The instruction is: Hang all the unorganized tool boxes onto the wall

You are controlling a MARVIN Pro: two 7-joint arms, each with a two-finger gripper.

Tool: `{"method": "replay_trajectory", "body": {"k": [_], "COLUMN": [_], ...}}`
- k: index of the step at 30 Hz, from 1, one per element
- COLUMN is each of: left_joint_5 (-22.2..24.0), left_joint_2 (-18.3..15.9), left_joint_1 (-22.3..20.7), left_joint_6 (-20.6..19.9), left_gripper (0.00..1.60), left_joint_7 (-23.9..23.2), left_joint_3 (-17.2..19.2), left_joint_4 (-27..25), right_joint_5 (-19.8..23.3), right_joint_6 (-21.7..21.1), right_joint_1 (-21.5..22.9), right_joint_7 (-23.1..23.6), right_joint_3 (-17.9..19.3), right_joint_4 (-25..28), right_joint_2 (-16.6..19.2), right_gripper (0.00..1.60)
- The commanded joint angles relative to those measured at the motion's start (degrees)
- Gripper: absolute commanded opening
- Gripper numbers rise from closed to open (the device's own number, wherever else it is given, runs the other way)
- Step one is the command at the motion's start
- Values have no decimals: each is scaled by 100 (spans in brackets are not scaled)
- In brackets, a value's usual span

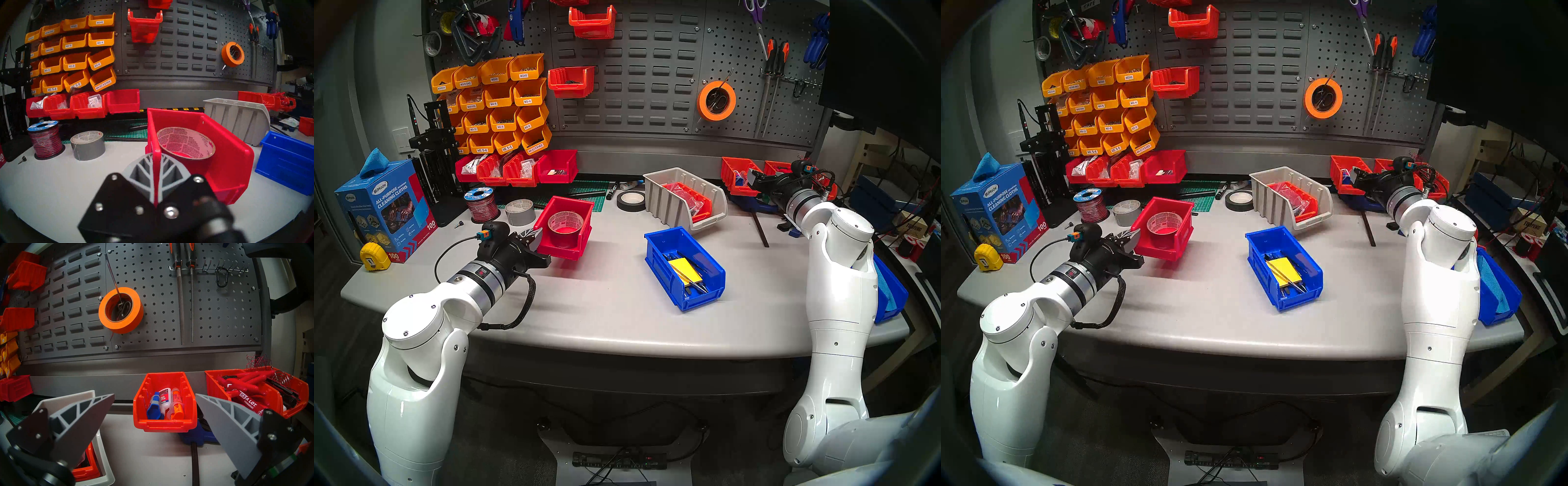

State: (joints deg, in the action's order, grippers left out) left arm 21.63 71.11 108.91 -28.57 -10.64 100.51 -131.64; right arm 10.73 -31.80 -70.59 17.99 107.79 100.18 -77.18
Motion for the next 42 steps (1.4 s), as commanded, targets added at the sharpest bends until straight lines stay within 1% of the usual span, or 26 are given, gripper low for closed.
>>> {"method": "replay_trajectory", "body": {"k": [1, 11, 15, 16, 18, 19, 22, 23, 24, 26, 27, 28, 31, 34, 37, 39, 40, 41, 42], "left_joint_5": [-19, -47, -47, -39, -57, -42, -73, -72, -80, -81, -85, -81, -94, -107, -135, -160, -175, -196, -206], "left_joint_2": [-113, -180, -155, -176, -176, -193, -222, -236, -241, -239, -231, -229, -202, -154, -123, -81, -78, -58, -41], "left_joint_1": [-604, -1124, -1428, -1398, -1601, -1561, -1806, -1780, -1928, -1975, -2109, -2063, -2302, -2414, -2665, -2702, -2822, -2791, -2906], "left_joint_6": [-79, -230, -312, -251, -306, -257, -282, -242, -297, -278, -327, -282, -327, -292, -310, -279, -311, -267, -291], "left_gripper": [0, 0, 0, 0, 0, 0, 0, 0, 0, 0, 0, 0, 0, 0, 0, 0, 0, 0, 0], "left_joint_7": [0, 31, 57, 91, 111, 146, 165, 181, 179, 208, 213, 231, 254, 295, 305, 323, 319, 321, 323], "left_joint_3": [-167, -455, -580, -599, -686, -692, -815, -826, -885, -930, -982, -985, -1107, -1170, -1287, -1321, -1370, -1375, -1419], "left_joint_4": [122, 417, 546, 534, 633, 611, 762, 754, 832, 866, 945, 926, 1102, 1215, 1417, 1467, 1553, 1558, 1644], "right_joint_5": [3, 3, 3, 3, 3, 3, 3, 3, 3, 3, 3, 3, 3, 4, 4, 4, 4, 4, 4], "right_joint_6": [8, 8, 9, 10, 10, 10, 10, 10, 10, 10, 10, 10, 11, 11, 11, 12, 12, 12, 12], "right_joint_1": [34, 34, 35, 35, 35, 35, 35, 36, 36, 36, 36, 36, 36, 36, 37, 37, 37, 37, 37], "right_joint_7": [0, 0, 1, 1, 1, 1, 1, 2, 1, 2, 2, 2, 2, 2, 2, 3, 3, 3, 3], "right_joint_3": [0, 0, 0, 0, 0, 0, 0, 0, 0, 0, 0, 0, 0, 0, 0, 0, 0, 0, 0], "right_joint_4": [88, 87, 85, 85, 84, 84, 83, 83, 83, 83, 83, 83, 83, 81, 80, 80, 79, 79, 79], "right_joint_2": [5, 5, 6, 6, 6, 6, 6, 6, 6, 6, 6, 6, 6, 7, 7, 7, 7, 7, 7], "right_gripper": [160, 160, 160, 160, 160, 160, 160, 160, 160, 160, 160, 160, 160, 160, 160, 160, 160, 160, 160]}}
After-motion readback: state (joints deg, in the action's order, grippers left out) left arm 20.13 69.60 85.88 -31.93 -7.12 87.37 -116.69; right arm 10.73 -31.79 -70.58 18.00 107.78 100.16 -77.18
